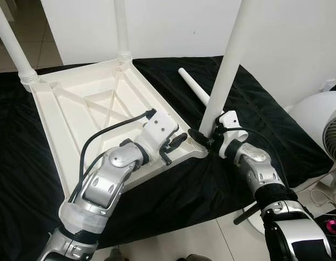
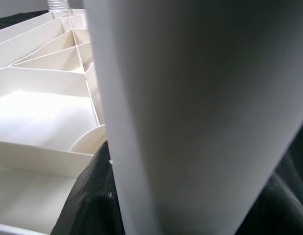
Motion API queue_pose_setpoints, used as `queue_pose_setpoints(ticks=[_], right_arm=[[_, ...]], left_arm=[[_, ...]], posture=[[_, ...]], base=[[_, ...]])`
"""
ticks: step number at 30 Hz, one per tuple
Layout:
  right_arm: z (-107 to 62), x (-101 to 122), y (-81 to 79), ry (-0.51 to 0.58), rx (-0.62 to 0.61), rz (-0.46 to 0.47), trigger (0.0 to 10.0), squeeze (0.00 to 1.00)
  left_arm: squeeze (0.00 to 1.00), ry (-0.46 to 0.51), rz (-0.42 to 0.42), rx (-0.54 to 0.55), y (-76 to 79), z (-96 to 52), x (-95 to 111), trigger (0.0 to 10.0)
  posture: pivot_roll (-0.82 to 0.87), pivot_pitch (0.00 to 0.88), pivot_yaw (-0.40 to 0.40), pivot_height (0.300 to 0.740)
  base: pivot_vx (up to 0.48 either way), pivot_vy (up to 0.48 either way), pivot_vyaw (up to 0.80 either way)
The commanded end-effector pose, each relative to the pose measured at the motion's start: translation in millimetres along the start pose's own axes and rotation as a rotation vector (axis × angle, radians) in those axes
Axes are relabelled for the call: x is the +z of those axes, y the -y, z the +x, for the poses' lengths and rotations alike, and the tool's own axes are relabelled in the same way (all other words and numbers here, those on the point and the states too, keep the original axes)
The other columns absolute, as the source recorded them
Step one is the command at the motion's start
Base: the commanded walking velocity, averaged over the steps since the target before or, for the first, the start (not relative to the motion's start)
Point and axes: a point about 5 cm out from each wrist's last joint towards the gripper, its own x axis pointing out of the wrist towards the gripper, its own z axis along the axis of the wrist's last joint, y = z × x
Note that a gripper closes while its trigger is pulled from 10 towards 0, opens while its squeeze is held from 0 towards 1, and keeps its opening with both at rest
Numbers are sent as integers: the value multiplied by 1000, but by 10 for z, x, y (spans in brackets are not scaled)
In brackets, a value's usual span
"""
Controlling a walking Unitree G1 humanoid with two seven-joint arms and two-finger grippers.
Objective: Building children table
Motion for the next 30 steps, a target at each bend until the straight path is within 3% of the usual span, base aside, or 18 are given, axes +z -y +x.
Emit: queue_pose_setpoints(ticks=[1,10,15,19,24,27,30], right_arm=[[-27,-173,-52,-59,-45,45,10000,0],[13,-173,-46,-67,-208,72,10000,0],[53,-145,-170,-58,-437,146,10000,0],[63,-130,-197,-56,-504,151,10000,0],[94,-77,-307,-49,-767,171,10000,0],[177,-34,-422,-42,-841,195,10000,0],[238,29,-519,-26,-835,194,10000,0]], left_arm=[[0,-1,-3,4,16,-13,1,10000],[0,-4,-6,1,30,-11,-7,10000],[0,-5,-10,1,48,-9,-20,10000],[0,-5,-11,2,54,-12,-21,10000],[0,-7,-13,0,76,-17,-33,10000],[0,-6,-13,1,79,-14,-31,10000],[0,-5,-13,2,82,-16,-31,10000]], posture=[[-33,2,-30,740],[-36,6,-32,740],[-34,4,-46,740],[-32,2,-51,740],[-29,0,-59,740],[-25,0,-62,740],[-22,0,-64,740]], base=[[0,0,0],[0,0,0],[0,0,0],[0,0,0],[0,0,0],[0,0,0],[0,0,0]])
